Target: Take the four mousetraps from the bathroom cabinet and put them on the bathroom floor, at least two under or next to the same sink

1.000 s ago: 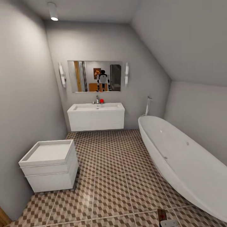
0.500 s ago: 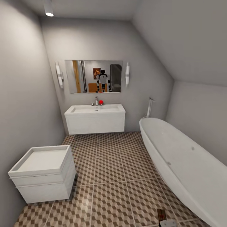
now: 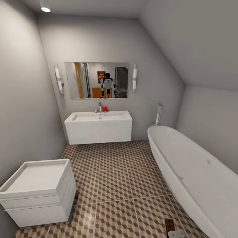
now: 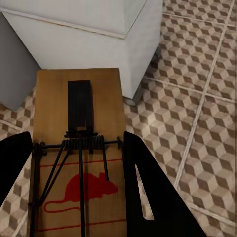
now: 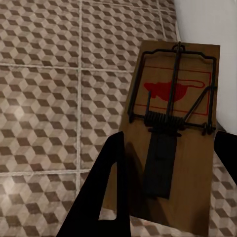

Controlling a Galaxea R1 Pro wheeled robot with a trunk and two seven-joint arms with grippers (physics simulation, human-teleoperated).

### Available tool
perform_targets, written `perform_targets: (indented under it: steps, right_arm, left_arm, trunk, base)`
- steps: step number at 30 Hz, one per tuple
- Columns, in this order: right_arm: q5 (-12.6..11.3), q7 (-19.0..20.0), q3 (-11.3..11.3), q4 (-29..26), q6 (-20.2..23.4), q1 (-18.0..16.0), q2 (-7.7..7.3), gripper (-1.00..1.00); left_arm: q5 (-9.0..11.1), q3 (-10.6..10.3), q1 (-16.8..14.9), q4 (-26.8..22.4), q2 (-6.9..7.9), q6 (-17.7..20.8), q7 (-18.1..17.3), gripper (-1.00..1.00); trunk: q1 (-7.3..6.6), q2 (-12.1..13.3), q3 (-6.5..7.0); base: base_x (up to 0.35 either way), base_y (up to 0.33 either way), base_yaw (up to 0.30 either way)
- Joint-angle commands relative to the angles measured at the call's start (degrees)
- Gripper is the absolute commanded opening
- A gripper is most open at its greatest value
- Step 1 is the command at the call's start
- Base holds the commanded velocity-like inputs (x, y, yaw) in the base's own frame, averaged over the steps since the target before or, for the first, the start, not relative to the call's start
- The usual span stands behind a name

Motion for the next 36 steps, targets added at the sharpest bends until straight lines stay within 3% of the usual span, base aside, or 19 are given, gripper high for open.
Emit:
perform_targets:
  steps: [1, 17, 27, 36]
  right_arm:
    - [-0.6, 0.0, 0.5, 0.2, -0.3, -0.1, 0.03, -1.00]
    - [-0.6, 0.0, 0.5, 0.2, -0.3, -0.1, 0.03, -1.00]
    - [-0.6, 0.0, 0.5, 0.2, -0.3, -0.1, 0.03, -1.00]
    - [-0.6, 0.1, 0.5, 0.2, -0.3, -0.1, 0.06, -1.00]
  left_arm:
    - [0.1, -0.5, 0.0, 0.0, 0.00, 0.0, 0.5, -1.00]
    - [0.1, -0.5, 0.0, 0.0, -0.04, 0.0, 0.5, -1.00]
    - [0.1, -0.5, 0.0, 0.0, -0.17, 0.0, 0.5, -1.00]
    - [0.0, -0.6, 0.0, 0.0, -0.07, -0.1, 0.5, -1.00]
  trunk:
    - [0.05, 0.0, -0.03]
    - [0.05, 0.0, -0.03]
    - [0.05, 0.0, -0.03]
    - [0.05, 0.0, -0.03]
  base:
    - [0.326, 0.000, 0.000]
    - [0.326, 0.000, 0.000]
    - [0.311, -0.159, 0.000]
    - [0.073, -0.038, 0.000]
